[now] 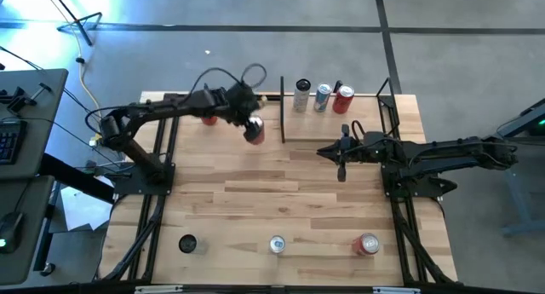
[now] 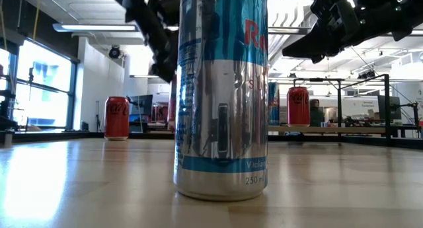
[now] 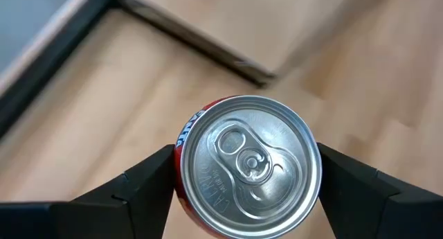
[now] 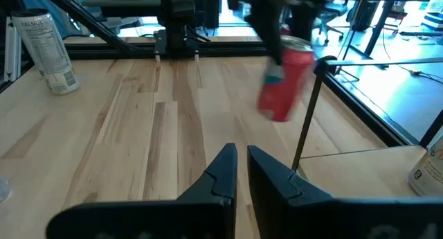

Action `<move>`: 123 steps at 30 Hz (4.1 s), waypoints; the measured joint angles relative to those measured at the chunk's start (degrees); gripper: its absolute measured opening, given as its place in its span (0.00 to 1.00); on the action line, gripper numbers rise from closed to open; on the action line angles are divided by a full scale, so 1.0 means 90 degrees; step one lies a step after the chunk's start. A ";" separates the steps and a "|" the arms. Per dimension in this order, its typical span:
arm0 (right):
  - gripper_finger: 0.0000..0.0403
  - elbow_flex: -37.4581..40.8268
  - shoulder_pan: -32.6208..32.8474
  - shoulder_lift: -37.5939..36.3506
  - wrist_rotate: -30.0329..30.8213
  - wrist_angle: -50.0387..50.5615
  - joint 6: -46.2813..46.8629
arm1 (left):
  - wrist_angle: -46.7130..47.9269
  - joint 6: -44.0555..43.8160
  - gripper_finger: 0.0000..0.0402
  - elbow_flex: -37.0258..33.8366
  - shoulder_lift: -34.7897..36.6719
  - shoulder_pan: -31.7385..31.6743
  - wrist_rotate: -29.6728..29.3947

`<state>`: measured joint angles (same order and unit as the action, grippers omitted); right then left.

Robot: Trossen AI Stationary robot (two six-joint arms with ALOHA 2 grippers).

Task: Place canned beverage on shelf
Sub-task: Put the top orange soda can on the shelf

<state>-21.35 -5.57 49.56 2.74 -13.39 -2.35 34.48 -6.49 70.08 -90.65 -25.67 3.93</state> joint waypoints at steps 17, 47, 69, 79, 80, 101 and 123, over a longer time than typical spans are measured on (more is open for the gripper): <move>0.05 -0.0002 0.0000 0.0000 0.0007 0.0054 0.0117 | -0.3328 -0.2546 0.70 -0.1073 -0.0243 0.2855 -0.2262; 0.05 -0.0002 0.0013 0.0466 0.0030 -0.0196 0.0265 | -0.3298 -0.2093 0.78 0.0039 -0.1649 0.2652 -0.0974; 0.08 -0.0002 0.0013 0.0464 0.0032 -0.0117 0.0261 | -0.3405 -0.1520 0.89 0.0061 -0.1492 0.2650 -0.0979; 0.41 -0.0002 0.0625 0.0576 0.0929 -0.0306 0.0448 | -0.3172 -0.0304 0.83 -0.0277 -0.0701 0.2971 -0.1508; 0.45 -0.0002 0.0737 0.0656 0.1129 -0.0390 0.0560 | -0.3252 -0.0252 0.81 -0.0419 -0.0652 0.3021 -0.1642; 0.04 -0.0004 0.1818 0.3152 0.1079 -0.2692 0.0923 | -0.8151 -0.0264 0.35 -0.3786 -0.0488 0.2370 -0.1863; 0.00 -0.0614 0.1490 0.2156 0.2134 -0.0069 0.1287 | -0.8562 -0.0128 0.01 -0.3252 -0.1306 0.2357 -0.0578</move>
<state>-26.87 7.84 68.97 21.95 -14.01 9.23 -42.57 -7.64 40.82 -102.41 -4.45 -1.28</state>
